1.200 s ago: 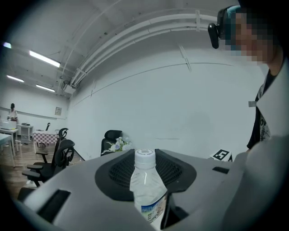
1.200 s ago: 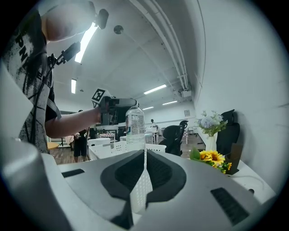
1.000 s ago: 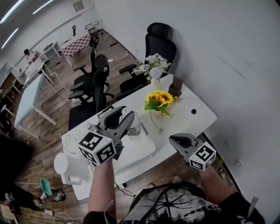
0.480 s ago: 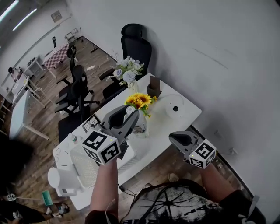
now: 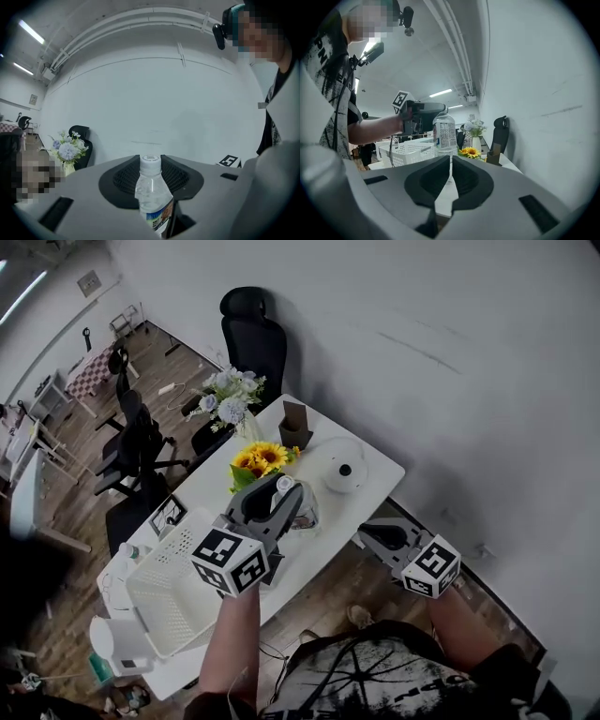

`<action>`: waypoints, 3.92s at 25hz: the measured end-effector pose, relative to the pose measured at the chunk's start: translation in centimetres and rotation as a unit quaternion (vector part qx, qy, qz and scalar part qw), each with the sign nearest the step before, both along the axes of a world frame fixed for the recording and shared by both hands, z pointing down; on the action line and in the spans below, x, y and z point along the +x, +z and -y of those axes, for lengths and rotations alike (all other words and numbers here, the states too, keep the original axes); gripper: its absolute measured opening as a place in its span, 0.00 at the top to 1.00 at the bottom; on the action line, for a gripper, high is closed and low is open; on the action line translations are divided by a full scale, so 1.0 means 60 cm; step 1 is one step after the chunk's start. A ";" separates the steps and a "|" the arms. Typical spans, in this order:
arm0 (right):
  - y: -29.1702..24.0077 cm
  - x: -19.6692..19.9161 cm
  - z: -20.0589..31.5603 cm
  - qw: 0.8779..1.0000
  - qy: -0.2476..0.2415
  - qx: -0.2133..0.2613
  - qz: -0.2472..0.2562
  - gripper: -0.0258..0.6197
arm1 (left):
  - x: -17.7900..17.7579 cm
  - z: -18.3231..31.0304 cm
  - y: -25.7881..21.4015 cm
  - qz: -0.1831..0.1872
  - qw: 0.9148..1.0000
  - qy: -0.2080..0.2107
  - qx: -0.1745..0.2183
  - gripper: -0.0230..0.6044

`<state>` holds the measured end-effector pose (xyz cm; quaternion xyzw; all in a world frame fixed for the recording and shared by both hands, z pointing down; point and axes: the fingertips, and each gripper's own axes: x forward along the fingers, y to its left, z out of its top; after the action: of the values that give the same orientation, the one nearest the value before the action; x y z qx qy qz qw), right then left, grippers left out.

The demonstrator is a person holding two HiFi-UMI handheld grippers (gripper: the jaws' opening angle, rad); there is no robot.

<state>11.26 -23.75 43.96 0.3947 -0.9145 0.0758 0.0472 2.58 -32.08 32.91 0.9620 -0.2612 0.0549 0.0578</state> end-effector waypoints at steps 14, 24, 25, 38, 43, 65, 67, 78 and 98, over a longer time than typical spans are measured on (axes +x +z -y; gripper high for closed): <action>0.053 0.050 0.042 0.999 -0.036 -0.036 -0.008 0.91 | 0.056 0.052 0.126 0.013 0.999 -0.052 0.003 0.73; 0.097 0.059 0.078 0.996 -0.058 -0.063 -0.014 0.91 | 0.075 0.085 0.219 0.025 0.997 -0.075 -0.004 0.73; 0.101 0.058 0.080 0.996 -0.060 -0.066 -0.015 0.91 | 0.076 0.088 0.227 0.026 0.997 -0.077 -0.006 0.73; 0.142 0.064 0.102 0.993 -0.075 -0.092 -0.015 0.91 | 0.072 0.106 0.295 0.029 0.995 -0.096 -0.008 0.73; 0.147 0.058 0.106 0.992 -0.082 -0.095 -0.014 0.91 | 0.074 0.101 0.296 0.025 0.995 -0.095 0.002 0.73; 0.139 0.043 0.097 0.991 -0.094 -0.091 -0.011 0.91 | 0.076 0.093 0.299 0.037 0.995 -0.094 -0.004 0.72; 0.138 0.040 0.095 0.991 -0.096 -0.089 -0.010 0.91 | 0.075 0.093 0.297 0.046 0.994 -0.098 0.001 0.72; 0.118 0.033 0.083 0.992 -0.101 -0.075 -0.013 0.91 | 0.056 0.068 0.283 0.051 0.992 -0.117 -0.001 0.69; 0.052 -0.027 0.087 0.988 -0.154 -0.023 -0.018 0.91 | 0.012 -0.034 0.243 0.013 0.989 -0.146 -0.029 0.91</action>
<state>9.61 -28.94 47.10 0.2491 -0.9614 0.0815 0.0842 3.29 -30.06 47.50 0.9106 -0.3982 0.0654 0.0893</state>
